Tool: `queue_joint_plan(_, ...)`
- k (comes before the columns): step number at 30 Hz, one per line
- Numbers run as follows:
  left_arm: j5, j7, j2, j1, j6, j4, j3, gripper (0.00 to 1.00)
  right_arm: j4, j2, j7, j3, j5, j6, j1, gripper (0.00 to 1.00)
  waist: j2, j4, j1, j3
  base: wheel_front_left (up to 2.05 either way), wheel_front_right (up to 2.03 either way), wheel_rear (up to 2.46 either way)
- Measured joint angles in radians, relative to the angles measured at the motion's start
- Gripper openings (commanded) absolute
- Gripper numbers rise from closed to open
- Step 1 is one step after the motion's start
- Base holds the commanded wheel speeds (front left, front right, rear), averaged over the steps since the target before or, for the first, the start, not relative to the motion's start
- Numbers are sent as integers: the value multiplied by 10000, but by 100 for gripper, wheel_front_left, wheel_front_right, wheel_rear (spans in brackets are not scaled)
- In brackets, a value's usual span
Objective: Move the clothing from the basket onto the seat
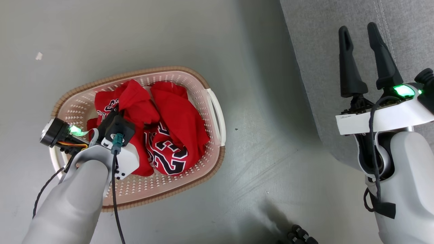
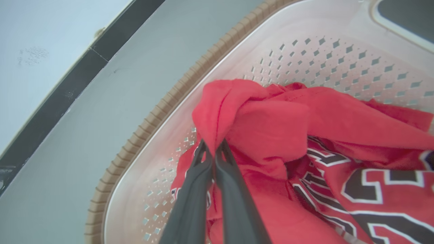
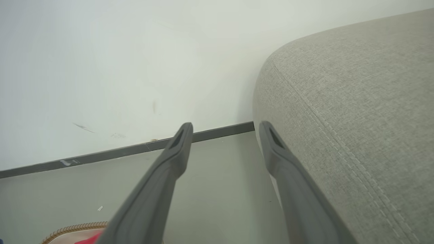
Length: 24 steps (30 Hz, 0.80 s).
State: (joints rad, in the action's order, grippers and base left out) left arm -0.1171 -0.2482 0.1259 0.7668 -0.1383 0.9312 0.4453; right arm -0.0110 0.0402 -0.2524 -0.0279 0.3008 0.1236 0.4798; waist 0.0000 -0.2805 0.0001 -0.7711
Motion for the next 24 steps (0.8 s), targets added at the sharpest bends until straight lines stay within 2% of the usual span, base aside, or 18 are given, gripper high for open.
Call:
queue_joint_plan(4, 113, -4, 23, -328, -2, -543, -79, 0, -109, 6, 2, -140, -138, 2, -4, 100, 0, 162, 0, 274, 0, 0, 0)
queue_joint_plan(17, 849, -13, 219, -1177, 19, -3712, -441, 0, -715, 42, 2, -892, -750, 0, -8, 100, 0, 871, 0, 1414, 0, 0, 0)
queue_joint_plan(24, 1524, -17, 288, -1711, 316, -4892, -757, 0, -1076, 65, 0, -1206, -1026, 0, -31, 100, 0, 1254, -1, 2065, 0, 0, 0)
